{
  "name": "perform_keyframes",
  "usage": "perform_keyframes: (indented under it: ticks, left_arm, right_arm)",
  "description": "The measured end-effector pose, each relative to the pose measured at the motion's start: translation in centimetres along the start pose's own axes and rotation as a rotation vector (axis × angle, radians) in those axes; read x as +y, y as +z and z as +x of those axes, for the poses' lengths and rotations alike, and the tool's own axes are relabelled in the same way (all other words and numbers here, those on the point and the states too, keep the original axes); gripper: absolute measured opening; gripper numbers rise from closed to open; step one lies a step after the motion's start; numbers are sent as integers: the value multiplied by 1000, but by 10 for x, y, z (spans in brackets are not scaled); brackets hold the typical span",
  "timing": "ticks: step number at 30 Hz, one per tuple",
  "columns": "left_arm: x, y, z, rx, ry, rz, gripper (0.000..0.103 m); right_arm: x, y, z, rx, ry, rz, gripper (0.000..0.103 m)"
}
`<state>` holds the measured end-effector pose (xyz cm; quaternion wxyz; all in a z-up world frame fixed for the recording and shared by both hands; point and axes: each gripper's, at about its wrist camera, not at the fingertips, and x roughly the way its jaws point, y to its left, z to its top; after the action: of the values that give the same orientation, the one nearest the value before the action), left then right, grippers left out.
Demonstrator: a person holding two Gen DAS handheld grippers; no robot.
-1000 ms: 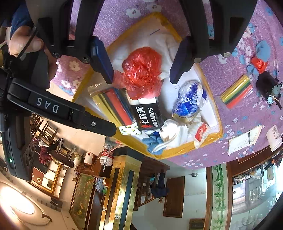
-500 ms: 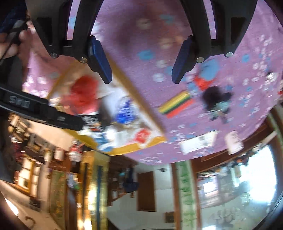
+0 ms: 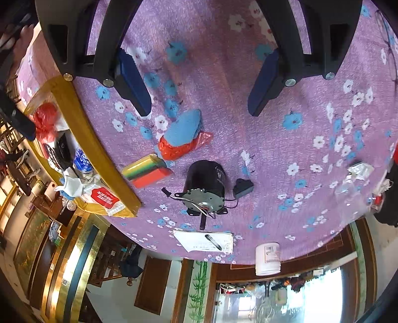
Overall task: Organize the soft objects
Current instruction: 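Grasp the blue sock in red plastic with left gripper while right reaches for rainbow band pack, then grasp the rainbow striped band pack with the right gripper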
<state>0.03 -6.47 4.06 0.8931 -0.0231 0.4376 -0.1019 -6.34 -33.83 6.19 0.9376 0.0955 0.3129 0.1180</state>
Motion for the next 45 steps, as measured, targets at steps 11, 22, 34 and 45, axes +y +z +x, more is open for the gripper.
perform_keyframes:
  ticks: [11,22,34,45]
  left_arm:
    - [-32,23,66,117,26,92,66]
    - [8,-14,17,33,125,-5,21]
    - [46,-17,24,26,4,-130,21]
    - [41,-19,28,31,-18,-104,21]
  right_arm:
    - [-6,-1,2,9,9,13,76]
    - [29,46,43,166,124,-77,82]
    - [73,96,201,444,47,-332,82]
    - [85,92,257,571,58,-313,77]
